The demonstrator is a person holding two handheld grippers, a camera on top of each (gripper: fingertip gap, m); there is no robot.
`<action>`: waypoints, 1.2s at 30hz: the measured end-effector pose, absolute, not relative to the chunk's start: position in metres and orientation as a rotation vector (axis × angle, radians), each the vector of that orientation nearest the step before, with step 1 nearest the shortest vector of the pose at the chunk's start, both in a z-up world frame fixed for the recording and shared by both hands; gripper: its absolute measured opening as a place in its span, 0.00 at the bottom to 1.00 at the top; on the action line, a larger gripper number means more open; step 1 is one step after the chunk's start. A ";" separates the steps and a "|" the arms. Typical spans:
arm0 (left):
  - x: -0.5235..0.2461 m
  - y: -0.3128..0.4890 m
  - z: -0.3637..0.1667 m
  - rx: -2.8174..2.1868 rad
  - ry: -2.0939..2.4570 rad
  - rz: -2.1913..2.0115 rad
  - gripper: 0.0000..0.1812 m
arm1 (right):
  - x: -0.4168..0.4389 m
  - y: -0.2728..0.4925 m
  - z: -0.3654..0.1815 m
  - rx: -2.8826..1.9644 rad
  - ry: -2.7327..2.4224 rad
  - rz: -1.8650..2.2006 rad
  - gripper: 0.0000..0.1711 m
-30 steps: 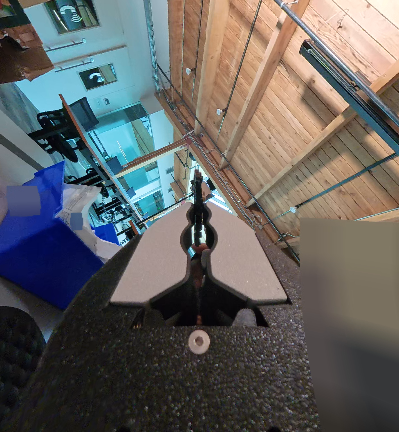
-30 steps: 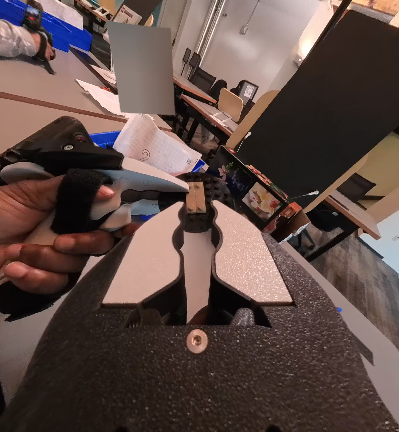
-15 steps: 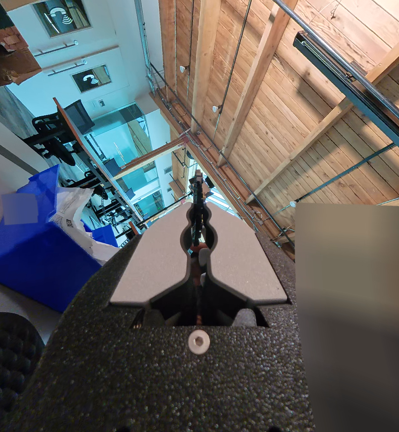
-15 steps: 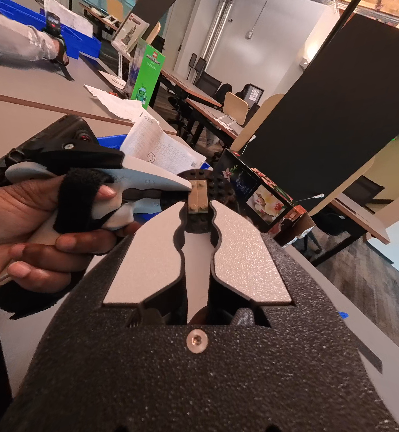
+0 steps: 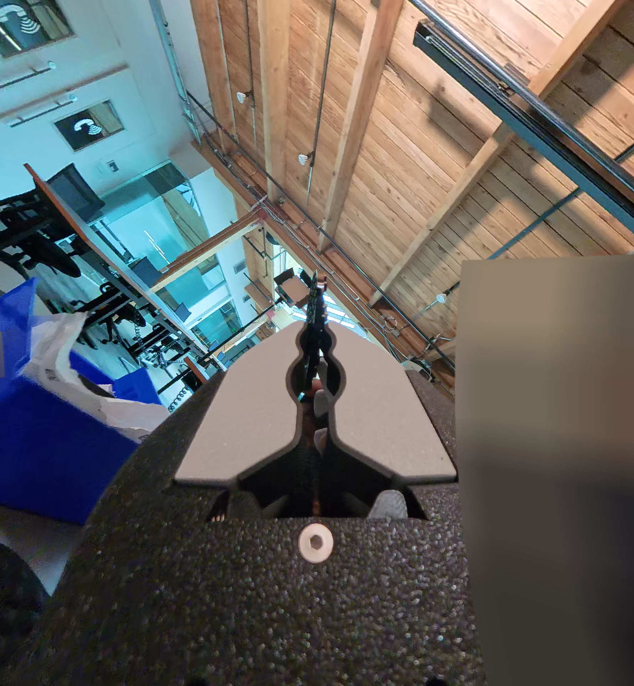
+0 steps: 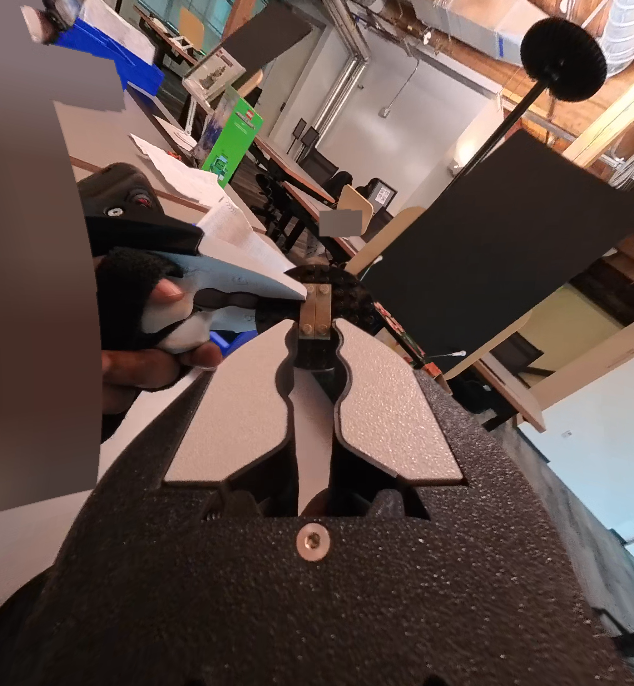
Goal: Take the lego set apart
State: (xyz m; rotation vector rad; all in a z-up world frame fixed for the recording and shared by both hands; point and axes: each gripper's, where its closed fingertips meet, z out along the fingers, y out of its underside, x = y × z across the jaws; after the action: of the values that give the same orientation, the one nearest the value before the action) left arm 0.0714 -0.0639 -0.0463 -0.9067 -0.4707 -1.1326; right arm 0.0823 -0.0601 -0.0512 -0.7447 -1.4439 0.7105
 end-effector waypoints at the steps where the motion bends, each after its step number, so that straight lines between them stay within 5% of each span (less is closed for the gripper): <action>1: 0.073 -0.065 -0.044 -0.905 -0.457 -1.130 0.03 | 0.084 -0.061 -0.049 -0.740 -1.439 0.703 0.09; 36: 0.077 -0.065 -0.043 -0.907 -0.393 -1.133 0.03 | 0.099 -0.067 -0.044 -0.797 -1.422 0.696 0.06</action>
State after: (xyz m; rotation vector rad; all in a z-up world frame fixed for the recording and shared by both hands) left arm 0.0767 -0.0648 -0.0429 -0.9068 -0.3935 -1.1327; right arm 0.0987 -0.0675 -0.0440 -0.7965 -1.4220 0.6959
